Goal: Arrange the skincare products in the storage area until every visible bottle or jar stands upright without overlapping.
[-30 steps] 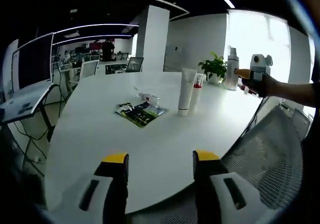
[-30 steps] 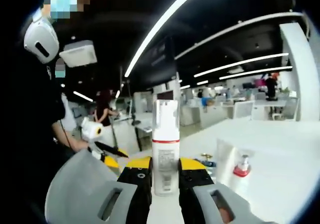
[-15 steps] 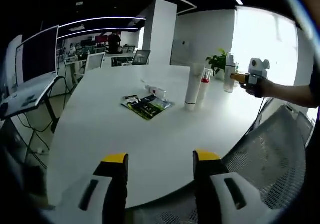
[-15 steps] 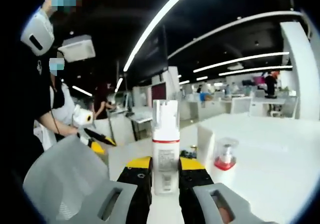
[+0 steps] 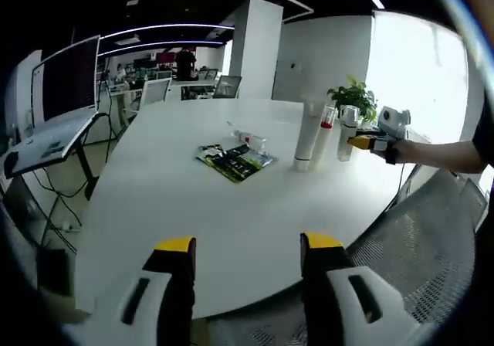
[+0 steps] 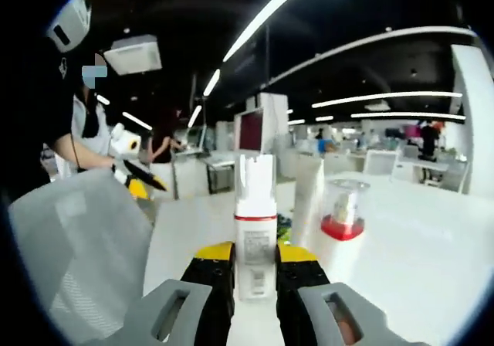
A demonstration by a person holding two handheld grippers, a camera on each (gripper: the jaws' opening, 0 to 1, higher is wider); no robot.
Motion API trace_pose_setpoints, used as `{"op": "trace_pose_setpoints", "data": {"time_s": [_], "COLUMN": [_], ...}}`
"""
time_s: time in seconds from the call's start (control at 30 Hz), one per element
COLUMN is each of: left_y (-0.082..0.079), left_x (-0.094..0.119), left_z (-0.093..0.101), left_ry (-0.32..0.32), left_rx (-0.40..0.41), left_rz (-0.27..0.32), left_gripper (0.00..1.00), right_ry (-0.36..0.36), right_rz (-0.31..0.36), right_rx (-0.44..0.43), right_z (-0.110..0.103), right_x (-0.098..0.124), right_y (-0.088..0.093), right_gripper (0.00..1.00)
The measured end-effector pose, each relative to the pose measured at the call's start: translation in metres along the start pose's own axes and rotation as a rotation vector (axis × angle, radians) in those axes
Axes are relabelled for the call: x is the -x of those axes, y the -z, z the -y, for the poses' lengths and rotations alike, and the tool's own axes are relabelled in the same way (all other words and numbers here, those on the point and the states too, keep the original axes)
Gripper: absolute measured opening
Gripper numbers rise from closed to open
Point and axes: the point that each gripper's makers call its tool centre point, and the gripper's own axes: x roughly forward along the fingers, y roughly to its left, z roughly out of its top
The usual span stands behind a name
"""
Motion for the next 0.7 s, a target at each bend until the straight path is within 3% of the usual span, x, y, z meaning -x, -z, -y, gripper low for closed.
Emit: {"op": "trace_pose_setpoints", "data": {"time_s": [0.33, 0.7], "left_y": [0.006, 0.012], "left_x": [-0.001, -0.002], "left_z": [-0.004, -0.008], "left_ry": [-0.017, -0.034], "left_rx": [0.012, 0.034], "left_rz": [-0.036, -0.062], "left_gripper": [0.5, 0.5], "right_ry": [-0.025, -0.066], "right_rz": [0.076, 0.062], "right_rx": [-0.024, 0.005], "right_z": [0.02, 0.028], "right_x": [-0.012, -0.018], "right_y": [0.019, 0.038], "right_gripper": [0.11, 0.11]}}
